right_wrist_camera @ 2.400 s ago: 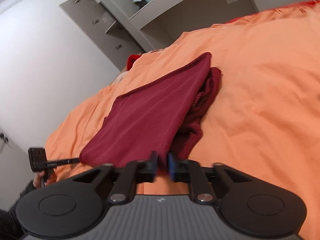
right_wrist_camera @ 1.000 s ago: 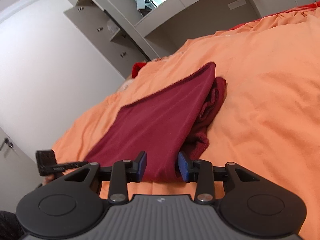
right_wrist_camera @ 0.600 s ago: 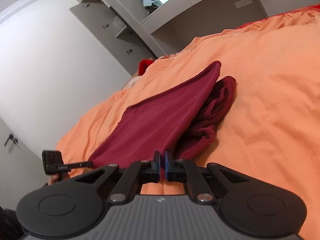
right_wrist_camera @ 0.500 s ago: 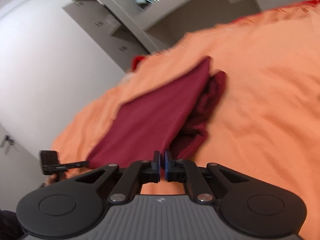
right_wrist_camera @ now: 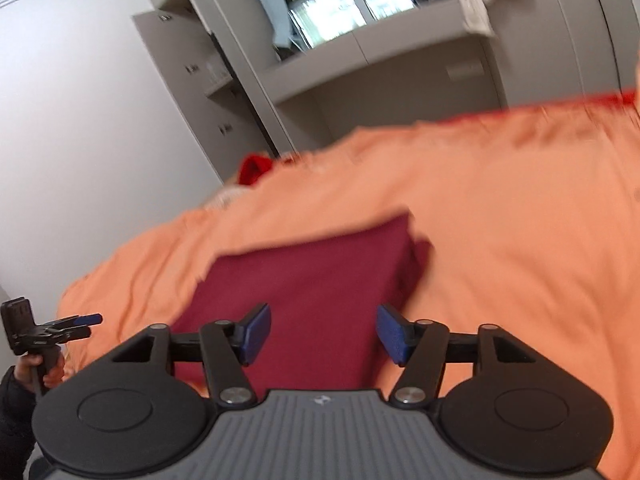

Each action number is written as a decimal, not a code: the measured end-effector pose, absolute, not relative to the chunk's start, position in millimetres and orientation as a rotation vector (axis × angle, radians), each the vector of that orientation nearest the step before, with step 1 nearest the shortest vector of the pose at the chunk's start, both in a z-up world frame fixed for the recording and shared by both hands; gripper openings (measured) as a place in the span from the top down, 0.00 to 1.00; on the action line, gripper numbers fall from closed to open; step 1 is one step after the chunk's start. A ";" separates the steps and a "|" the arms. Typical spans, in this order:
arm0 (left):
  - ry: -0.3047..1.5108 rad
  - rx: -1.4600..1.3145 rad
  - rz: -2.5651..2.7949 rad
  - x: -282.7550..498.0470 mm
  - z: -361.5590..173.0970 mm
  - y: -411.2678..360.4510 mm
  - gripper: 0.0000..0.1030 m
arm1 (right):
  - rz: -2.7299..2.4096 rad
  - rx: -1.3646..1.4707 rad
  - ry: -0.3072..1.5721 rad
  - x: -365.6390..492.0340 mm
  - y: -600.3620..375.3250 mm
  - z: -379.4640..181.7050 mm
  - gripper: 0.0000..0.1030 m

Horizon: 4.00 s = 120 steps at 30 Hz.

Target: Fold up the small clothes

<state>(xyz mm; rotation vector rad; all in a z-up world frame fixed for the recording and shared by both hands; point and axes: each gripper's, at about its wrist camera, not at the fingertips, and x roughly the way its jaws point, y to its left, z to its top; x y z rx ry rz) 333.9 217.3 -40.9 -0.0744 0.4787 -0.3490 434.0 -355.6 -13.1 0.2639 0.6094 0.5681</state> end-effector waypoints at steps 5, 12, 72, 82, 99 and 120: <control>0.586 -0.003 -0.328 429.4 -46.3 152.8 0.01 | 0.508 0.182 0.654 516.3 -297.5 -4.7 0.33; 0.754 0.013 -0.334 542.5 -88.6 90.6 0.07 | 0.530 0.121 0.912 621.5 -226.0 -63.6 0.61; 0.679 -0.250 -0.086 389.2 -99.8 177.8 0.01 | 0.398 -0.017 0.586 381.4 -258.1 -48.3 0.16; 0.742 -0.347 -0.060 421.5 -131.9 182.2 0.01 | 0.442 -0.009 0.601 384.4 -247.9 -51.7 0.16; 0.810 -0.808 -0.348 483.7 -192.0 224.9 0.25 | 0.478 -0.043 0.599 387.0 -236.6 -61.5 0.16; 0.663 -0.723 -0.472 469.7 -123.0 197.4 0.83 | 0.509 -0.055 0.924 594.5 -129.2 -110.3 0.97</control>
